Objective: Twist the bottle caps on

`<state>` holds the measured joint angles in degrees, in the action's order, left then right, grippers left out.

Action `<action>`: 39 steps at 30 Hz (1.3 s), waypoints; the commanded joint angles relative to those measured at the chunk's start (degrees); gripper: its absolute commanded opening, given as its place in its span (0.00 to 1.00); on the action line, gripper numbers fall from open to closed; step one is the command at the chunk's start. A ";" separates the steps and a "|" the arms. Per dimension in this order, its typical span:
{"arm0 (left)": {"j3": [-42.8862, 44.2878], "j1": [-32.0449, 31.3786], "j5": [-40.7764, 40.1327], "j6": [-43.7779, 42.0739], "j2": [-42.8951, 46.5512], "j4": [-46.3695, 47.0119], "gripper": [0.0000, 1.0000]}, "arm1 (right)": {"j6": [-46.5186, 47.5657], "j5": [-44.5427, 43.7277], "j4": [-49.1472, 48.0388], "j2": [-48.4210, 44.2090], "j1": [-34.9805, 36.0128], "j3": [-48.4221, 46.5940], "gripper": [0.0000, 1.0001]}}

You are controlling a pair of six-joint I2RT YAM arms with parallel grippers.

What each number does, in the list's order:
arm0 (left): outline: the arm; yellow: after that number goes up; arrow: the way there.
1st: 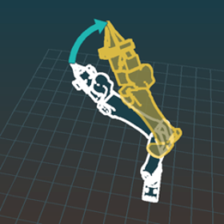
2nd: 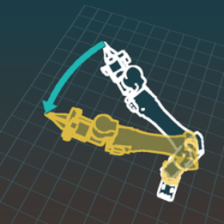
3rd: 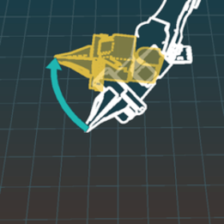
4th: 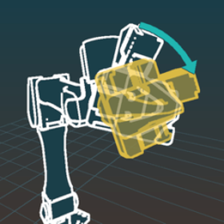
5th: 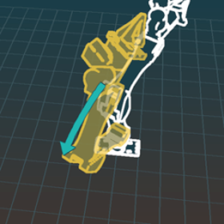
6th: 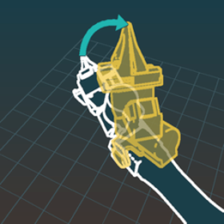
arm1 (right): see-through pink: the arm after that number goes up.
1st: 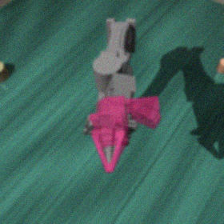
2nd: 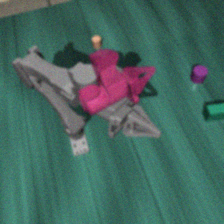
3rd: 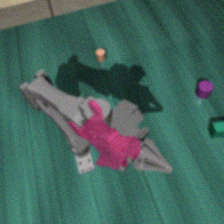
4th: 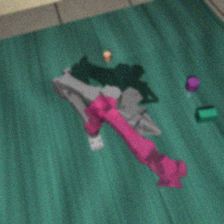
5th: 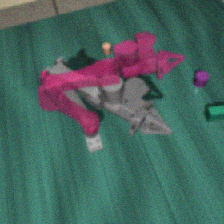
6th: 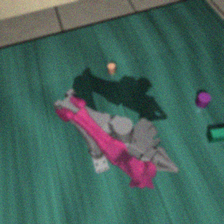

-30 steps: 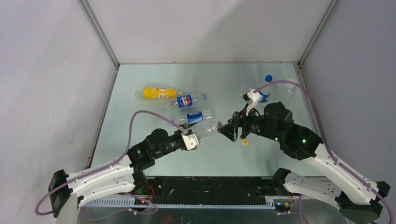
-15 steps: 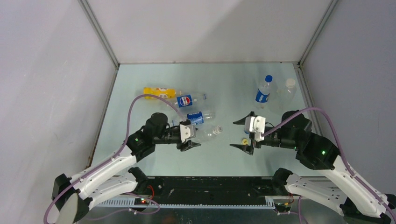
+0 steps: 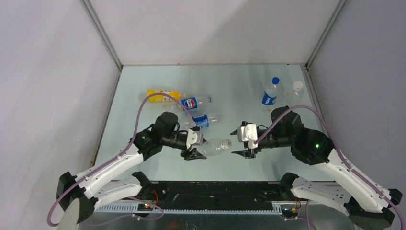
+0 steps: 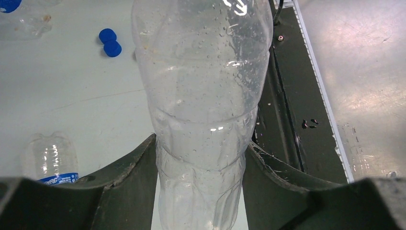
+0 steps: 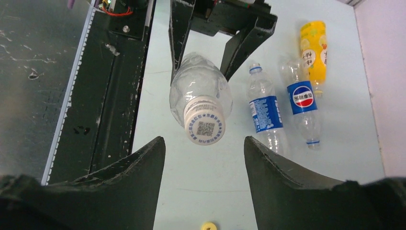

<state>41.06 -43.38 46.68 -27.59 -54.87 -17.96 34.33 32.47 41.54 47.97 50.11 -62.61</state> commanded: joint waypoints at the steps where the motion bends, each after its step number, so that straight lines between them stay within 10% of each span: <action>1: 2.59 0.20 2.66 -1.55 -0.33 -0.47 0.00 | 1.37 3.11 -1.29 0.69 -0.19 -3.14 0.62; 19: 4.65 0.17 2.79 -3.38 -1.13 -1.53 0.00 | -1.59 5.74 -1.91 3.49 -0.29 -3.14 0.44; 24: 4.86 -0.16 0.55 -3.03 -0.86 -0.49 0.00 | -5.22 5.82 -2.34 4.59 -0.27 -3.14 0.25; 31: -0.51 -3.95 -20.56 1.36 6.30 14.74 0.00 | -19.90 -3.50 -1.95 7.74 -0.32 -2.42 0.09; 39: -6.09 -14.99 -47.82 -11.45 12.21 25.65 0.00 | -60.74 -14.54 -8.72 9.97 -4.42 1.61 0.00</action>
<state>34.39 -52.88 14.48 -31.77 -45.54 -8.97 -0.60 24.80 34.87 55.72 47.29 -63.59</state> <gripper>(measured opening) 0.595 0.304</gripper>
